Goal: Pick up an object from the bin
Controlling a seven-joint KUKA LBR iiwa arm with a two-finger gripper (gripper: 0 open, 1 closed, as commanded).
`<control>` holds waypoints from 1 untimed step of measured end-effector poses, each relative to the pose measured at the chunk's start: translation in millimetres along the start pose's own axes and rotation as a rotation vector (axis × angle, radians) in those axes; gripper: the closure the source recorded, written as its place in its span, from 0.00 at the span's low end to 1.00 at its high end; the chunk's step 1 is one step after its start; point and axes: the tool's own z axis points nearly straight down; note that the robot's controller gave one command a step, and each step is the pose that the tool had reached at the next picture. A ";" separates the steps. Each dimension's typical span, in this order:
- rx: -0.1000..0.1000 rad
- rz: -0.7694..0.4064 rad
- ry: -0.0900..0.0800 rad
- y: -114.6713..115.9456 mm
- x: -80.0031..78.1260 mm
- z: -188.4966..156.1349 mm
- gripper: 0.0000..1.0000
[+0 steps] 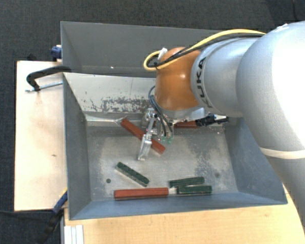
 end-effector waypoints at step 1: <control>0.000 -0.032 -0.001 3.9 1.3 -0.7 0.00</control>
Offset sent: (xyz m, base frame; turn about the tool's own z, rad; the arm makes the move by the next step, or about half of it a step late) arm 0.0000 0.0000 0.0000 0.0000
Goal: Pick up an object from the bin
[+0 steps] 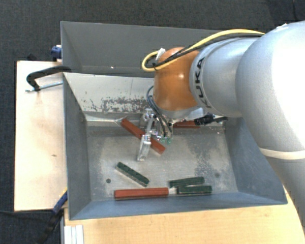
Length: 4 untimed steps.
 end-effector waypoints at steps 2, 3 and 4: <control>-0.001 0.030 -0.001 -2.3 -1.7 -0.1 1.00; 0.000 0.030 0.002 -2.5 -1.0 -3.2 1.00; -0.001 0.030 0.001 -2.3 -1.1 -12.8 1.00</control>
Offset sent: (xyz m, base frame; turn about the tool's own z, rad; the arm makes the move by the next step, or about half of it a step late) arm 0.0000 0.0000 0.0000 0.0000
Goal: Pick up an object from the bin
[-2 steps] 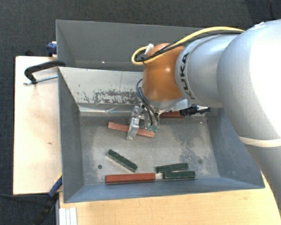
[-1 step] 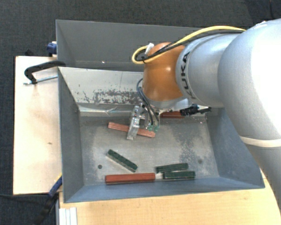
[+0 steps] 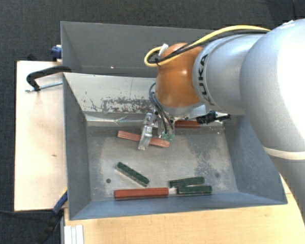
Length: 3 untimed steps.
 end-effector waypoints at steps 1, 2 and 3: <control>-0.001 0.000 -0.003 0.2 -0.8 -9.2 1.00; -0.001 0.000 -0.002 0.2 -0.5 -18.8 1.00; -0.002 0.000 -0.004 0.9 -1.4 -29.8 1.00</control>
Offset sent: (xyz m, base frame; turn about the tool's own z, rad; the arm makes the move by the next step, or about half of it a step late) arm -0.0002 0.0001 0.0470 0.0000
